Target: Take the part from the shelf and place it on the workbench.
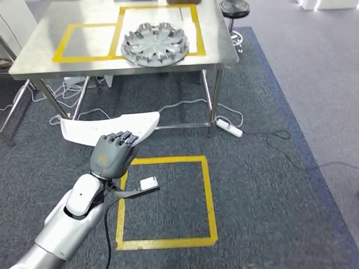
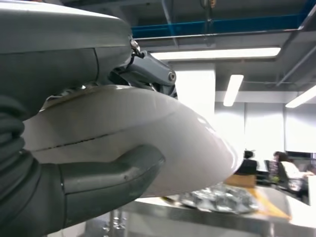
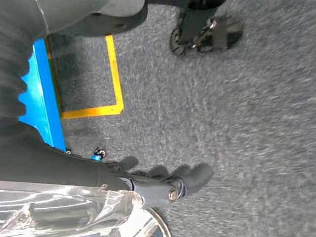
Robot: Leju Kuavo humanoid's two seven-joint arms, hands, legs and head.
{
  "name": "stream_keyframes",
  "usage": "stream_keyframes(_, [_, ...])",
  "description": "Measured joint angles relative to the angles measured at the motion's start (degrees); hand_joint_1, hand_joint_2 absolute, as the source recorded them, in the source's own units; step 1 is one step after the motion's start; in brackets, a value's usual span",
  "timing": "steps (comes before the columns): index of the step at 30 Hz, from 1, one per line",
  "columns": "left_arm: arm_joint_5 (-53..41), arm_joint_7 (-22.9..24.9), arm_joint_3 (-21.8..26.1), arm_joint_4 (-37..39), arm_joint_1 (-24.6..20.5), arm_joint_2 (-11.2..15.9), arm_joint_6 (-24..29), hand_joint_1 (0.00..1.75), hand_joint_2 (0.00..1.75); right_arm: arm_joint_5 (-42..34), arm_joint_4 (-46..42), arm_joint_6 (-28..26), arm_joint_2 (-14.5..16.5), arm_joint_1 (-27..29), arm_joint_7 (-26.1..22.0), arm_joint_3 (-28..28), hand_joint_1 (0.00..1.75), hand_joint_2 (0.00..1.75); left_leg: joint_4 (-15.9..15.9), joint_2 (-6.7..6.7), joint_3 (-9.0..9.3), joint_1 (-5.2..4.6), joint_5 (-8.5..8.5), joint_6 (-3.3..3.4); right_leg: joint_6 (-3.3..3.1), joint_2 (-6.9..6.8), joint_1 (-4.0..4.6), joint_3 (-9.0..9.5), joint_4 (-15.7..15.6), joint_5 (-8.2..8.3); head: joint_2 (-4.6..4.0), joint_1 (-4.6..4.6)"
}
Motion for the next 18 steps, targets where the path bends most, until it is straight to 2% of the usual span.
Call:
stream_keyframes(1, [0.0,0.0,0.0,0.0,-0.1,0.0,0.0,1.75,1.75,0.0,0.0,0.0,0.0,-0.1,0.0,0.0,0.0,1.75,0.0,-0.03,1.14,0.09,-0.42,0.32,0.3,-0.07,-0.01,-0.97,2.3,0.44,0.0,0.2])
stream_keyframes(2, [0.0,0.0,0.0,0.0,-0.1,0.0,0.0,1.75,1.75,0.0,0.0,0.0,0.0,-0.3,0.0,0.0,0.0,1.75,0.0,-0.08,2.16,0.17,-0.93,0.59,0.53,-0.1,-0.01,-3.1,5.9,0.45,0.0,0.3])
stream_keyframes(3, [0.0,0.1,0.0,0.0,-0.2,0.0,0.0,1.75,1.75,0.0,0.0,0.0,0.0,-0.4,0.0,0.0,0.0,1.75,0.0,-0.11,3.02,0.17,-1.76,0.8,0.67,-0.14,-0.03,-5.94,10.0,-0.3,-0.01,0.45])
stream_keyframes(4, [0.0,0.1,0.0,0.0,-0.1,0.0,0.0,1.75,1.75,0.0,0.0,0.0,0.0,-0.4,0.0,0.0,0.0,1.75,0.0,-0.21,3.86,0.17,-2.61,0.95,0.73,-0.14,-0.03,-8.95,13.1,-2.23,0.01,0.47])
stream_keyframes(5, [0.0,0.1,0.0,0.0,0.0,0.0,0.0,1.75,1.75,0.0,0.0,0.1,0.0,-0.3,0.0,0.0,0.0,1.75,0.0,-0.37,4.79,0.16,-3.51,1.04,0.76,-0.13,-0.02,-11.48,14.9,-4.84,0.01,0.48])
stream_keyframes(6, [0.0,0.1,-0.1,0.0,0.0,-0.1,-0.1,1.75,1.75,-0.1,0.0,0.1,-0.1,-0.2,0.0,0.0,0.0,1.75,0.0,-0.53,5.88,0.15,-4.47,1.08,0.71,-0.13,0.0,-13.34,15.0,-7.3,0.01,0.51])
stream_keyframes(7, [0.0,0.1,-0.1,0.0,0.1,-0.1,-0.1,1.75,1.75,-0.1,0.0,0.2,-0.1,-0.1,0.0,0.0,0.0,1.75,0.0,-0.67,7.11,0.13,-5.47,1.08,0.6,-0.12,0.04,-14.54,13.6,-8.57,0.01,0.53])
stream_keyframes(8, [0.0,0.1,-0.1,0.0,0.1,-0.1,-0.1,1.75,1.75,-0.1,0.0,0.2,-0.1,0.1,0.0,-0.1,0.0,1.75,0.0,-0.75,8.43,0.1,-6.53,1.04,0.43,-0.12,0.12,-15.25,11.1,-7.6,0.01,0.56])
stream_keyframes(9, [0.0,0.1,-0.1,0.1,0.2,-0.1,-0.1,1.75,1.75,-0.1,0.0,0.2,-0.1,0.2,0.0,-0.1,0.0,1.75,-0.1,-0.78,9.7,0.06,-7.64,0.97,0.12,-0.12,0.24,-15.64,7.7,-3.69,0.01,0.57])
stream_keyframes(11, [0.0,0.1,-0.1,0.3,0.4,-0.2,-0.1,1.75,1.75,-0.1,0.0,0.2,-0.1,0.6,0.0,-0.2,0.0,1.75,0.0,-0.97,11.95,-0.11,-9.8,0.63,-0.52,-0.06,0.52,-15.59,1.8,6.77,0.01,0.55])
stream_keyframes(12, [0.0,0.1,-0.1,0.3,0.4,-0.2,-0.2,1.75,1.75,-0.1,0.0,0.2,-0.1,0.7,0.0,-0.2,0.0,1.75,-0.1,-1.07,12.86,-0.15,-10.56,0.35,-0.84,0.0,0.65,-15.24,0.4,10.23,0.01,0.49])
stream_keyframes(13, [0.0,0.1,-0.1,0.4,0.3,-0.2,-0.2,1.75,1.75,-0.2,0.0,0.2,-0.1,0.6,0.0,-0.3,0.0,1.75,0.2,-1.17,13.51,-0.19,-10.87,0.01,-1.12,0.06,0.75,-14.73,-0.1,11.17,0.01,0.44])
stream_keyframes(15, [0.0,0.1,-0.1,0.4,-0.1,-0.3,-0.1,1.75,1.75,-0.2,0.0,0.2,-0.1,0.2,0.0,-0.3,0.0,1.75,2.3,-1.15,13.35,-0.18,-10.0,-0.67,-1.75,0.2,0.62,-13.22,-0.3,10.06,0.01,0.35])
stream_keyframes(17, [0.0,0.1,0.0,0.3,-0.5,-0.2,-0.1,1.75,1.75,-0.2,0.0,0.2,0.0,-0.1,0.0,-0.3,0.0,1.75,7.8,-0.81,10.36,-0.17,-9.25,-1.44,-2.16,0.31,0.21,-11.43,-0.7,8.9,0.01,0.07])
stream_keyframes(18, [0.0,0.1,0.0,0.4,-0.5,-0.2,-0.1,1.75,1.75,-0.2,0.0,0.2,0.0,-0.1,0.0,-0.3,0.0,1.75,11.1,-0.6,7.97,-0.02,-9.98,-1.86,-2.19,0.34,0.03,-10.55,-0.9,8.22,0.01,-0.1])
